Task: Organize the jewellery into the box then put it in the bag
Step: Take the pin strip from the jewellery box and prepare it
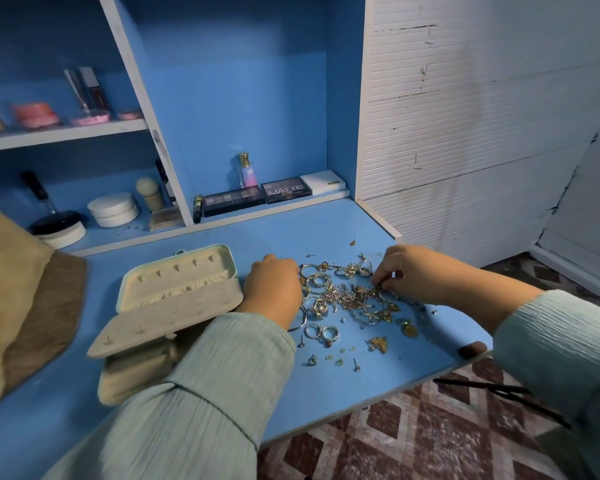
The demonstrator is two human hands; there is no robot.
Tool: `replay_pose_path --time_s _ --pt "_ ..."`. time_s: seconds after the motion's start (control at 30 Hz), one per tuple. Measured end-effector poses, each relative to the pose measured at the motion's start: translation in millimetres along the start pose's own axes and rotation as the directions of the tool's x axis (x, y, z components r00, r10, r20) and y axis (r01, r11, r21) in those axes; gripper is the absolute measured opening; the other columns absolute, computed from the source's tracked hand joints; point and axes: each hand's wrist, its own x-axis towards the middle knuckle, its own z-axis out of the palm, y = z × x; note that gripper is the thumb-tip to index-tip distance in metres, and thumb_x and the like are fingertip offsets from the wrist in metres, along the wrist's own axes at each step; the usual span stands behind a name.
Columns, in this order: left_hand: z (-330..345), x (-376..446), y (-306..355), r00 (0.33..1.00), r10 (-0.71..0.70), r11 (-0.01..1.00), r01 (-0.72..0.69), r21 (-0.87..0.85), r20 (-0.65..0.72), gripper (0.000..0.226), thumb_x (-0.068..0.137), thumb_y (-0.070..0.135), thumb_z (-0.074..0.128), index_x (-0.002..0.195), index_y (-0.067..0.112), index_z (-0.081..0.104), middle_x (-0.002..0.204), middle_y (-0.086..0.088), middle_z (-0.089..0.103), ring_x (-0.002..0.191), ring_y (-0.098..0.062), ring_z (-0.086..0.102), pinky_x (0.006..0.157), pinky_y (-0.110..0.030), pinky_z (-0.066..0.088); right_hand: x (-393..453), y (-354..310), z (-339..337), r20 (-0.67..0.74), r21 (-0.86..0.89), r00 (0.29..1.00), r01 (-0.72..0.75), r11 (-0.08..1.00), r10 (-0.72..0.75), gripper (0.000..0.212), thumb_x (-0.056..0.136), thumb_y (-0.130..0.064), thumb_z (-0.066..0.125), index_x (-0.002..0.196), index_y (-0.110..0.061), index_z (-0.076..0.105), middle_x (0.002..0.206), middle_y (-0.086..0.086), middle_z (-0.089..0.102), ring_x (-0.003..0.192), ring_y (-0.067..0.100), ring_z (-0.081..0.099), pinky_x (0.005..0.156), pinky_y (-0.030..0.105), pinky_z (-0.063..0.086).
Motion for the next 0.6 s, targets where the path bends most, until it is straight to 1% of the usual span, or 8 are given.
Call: replay_pose_path --time_s 0.1,0.2,0.3,0.47,0.6 --pt "2.5 3.5 -1.6 1.0 0.005 1.0 -0.005 -0.01 -0.006 0.036 0.095 0.009 0.044 0.128 0.02 0.056 0.124 -0.011 0.048 0.113 -0.03 0.049 0.089 -0.033 0.044 -0.3 1.1 -0.1 0.005 -0.004 1.0 0.007 1.0 -0.007 0.023 0.092 -0.019 0.055 0.11 -0.027 0.068 0.106 -0.008 0.05 0.091 0.008 0.049 0.08 0.019 0.038" --pt "6.4 4.5 -2.3 1.0 0.001 1.0 -0.002 -0.02 -0.02 0.036 0.095 0.006 0.043 0.126 0.018 0.056 0.122 -0.011 0.05 0.11 -0.028 0.051 0.088 -0.033 0.045 -1.8 0.9 -1.0 0.003 -0.001 1.0 0.01 1.0 -0.01 0.024 0.092 -0.019 0.054 0.11 -0.028 0.068 0.104 -0.01 0.05 0.091 0.008 0.049 0.079 0.019 0.037" --pt "7.2 3.9 -1.0 0.999 -0.005 1.0 0.005 -0.01 -0.044 0.032 0.093 0.002 0.045 0.12 0.013 0.058 0.118 -0.011 0.051 0.106 -0.027 0.053 0.086 -0.033 0.046 -3.9 0.1 -1.6 -0.015 0.008 1.0 0.01 1.0 -0.01 0.024 0.092 -0.019 0.054 0.11 -0.026 0.068 0.103 -0.011 0.05 0.09 0.007 0.048 0.079 0.018 0.036" --pt "5.4 2.2 1.5 0.997 -0.068 0.998 0.069 0.006 -0.03 0.026 0.092 0.001 0.045 0.117 0.003 0.054 0.122 -0.015 0.051 0.111 -0.029 0.052 0.086 -0.032 0.044 -8.6 -4.4 -0.6 -0.063 0.02 0.998 0.026 0.999 -0.025 0.023 0.093 -0.019 0.053 0.111 -0.024 0.067 0.107 -0.008 0.052 0.089 0.006 0.048 0.078 0.018 0.036" --pt "4.6 0.1 1.8 0.995 -0.094 0.995 0.094 0.014 -0.029 0.025 0.092 0.001 0.044 0.115 0.001 0.052 0.121 -0.016 0.052 0.112 -0.029 0.052 0.085 -0.031 0.044 -12.2 -9.5 0.9 -0.09 0.022 0.995 0.049 0.999 -0.047 0.021 0.092 -0.019 0.054 0.108 -0.022 0.068 0.106 -0.006 0.053 0.087 0.007 0.048 0.077 0.018 0.036"
